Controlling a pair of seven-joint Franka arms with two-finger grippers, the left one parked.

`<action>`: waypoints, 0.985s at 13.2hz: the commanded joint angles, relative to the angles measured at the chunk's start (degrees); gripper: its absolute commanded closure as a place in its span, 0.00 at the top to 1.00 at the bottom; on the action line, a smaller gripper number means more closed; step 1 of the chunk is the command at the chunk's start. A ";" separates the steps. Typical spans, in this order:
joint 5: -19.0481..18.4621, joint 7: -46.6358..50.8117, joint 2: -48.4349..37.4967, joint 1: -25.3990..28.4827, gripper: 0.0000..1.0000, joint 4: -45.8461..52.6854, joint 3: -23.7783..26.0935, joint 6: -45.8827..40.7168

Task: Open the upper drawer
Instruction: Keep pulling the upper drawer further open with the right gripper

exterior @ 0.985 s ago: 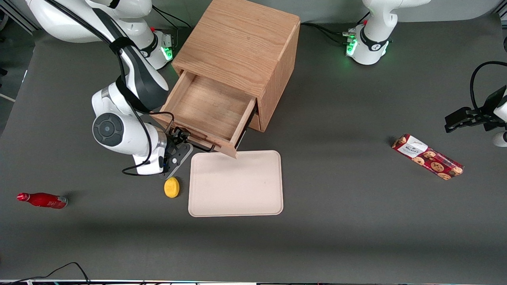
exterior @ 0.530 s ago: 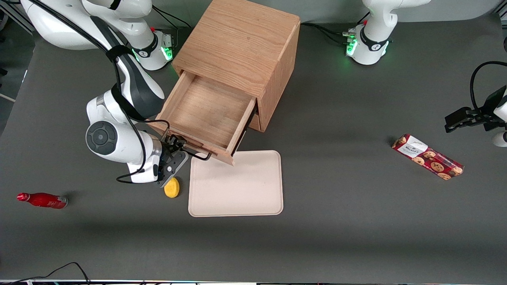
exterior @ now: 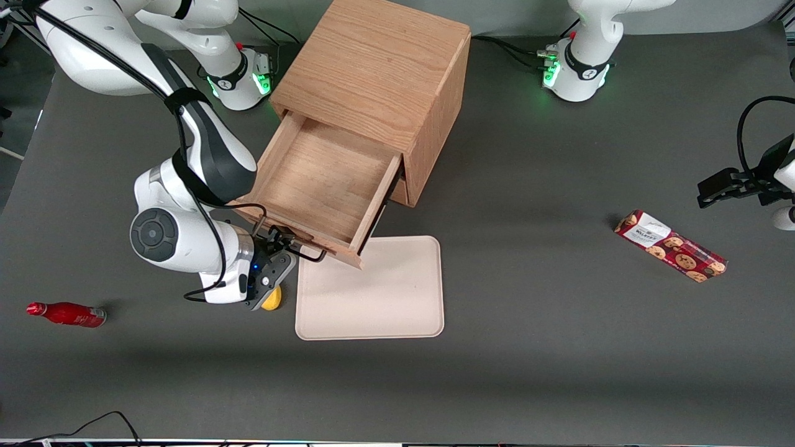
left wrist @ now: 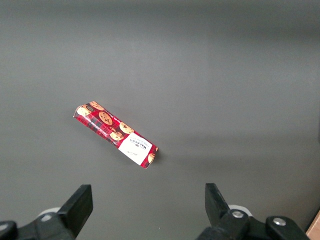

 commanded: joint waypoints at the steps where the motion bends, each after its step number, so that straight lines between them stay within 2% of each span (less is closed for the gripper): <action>1: -3.07 -0.92 2.67 0.76 1.00 4.45 -0.13 -1.74; 3: -3.25 -1.10 3.02 0.59 1.00 5.07 -0.22 -1.74; 6: -5.44 -1.54 3.55 0.41 1.00 5.42 -0.22 -1.74; 13: -5.71 -3.03 4.61 0.76 1.00 7.97 -1.80 -3.24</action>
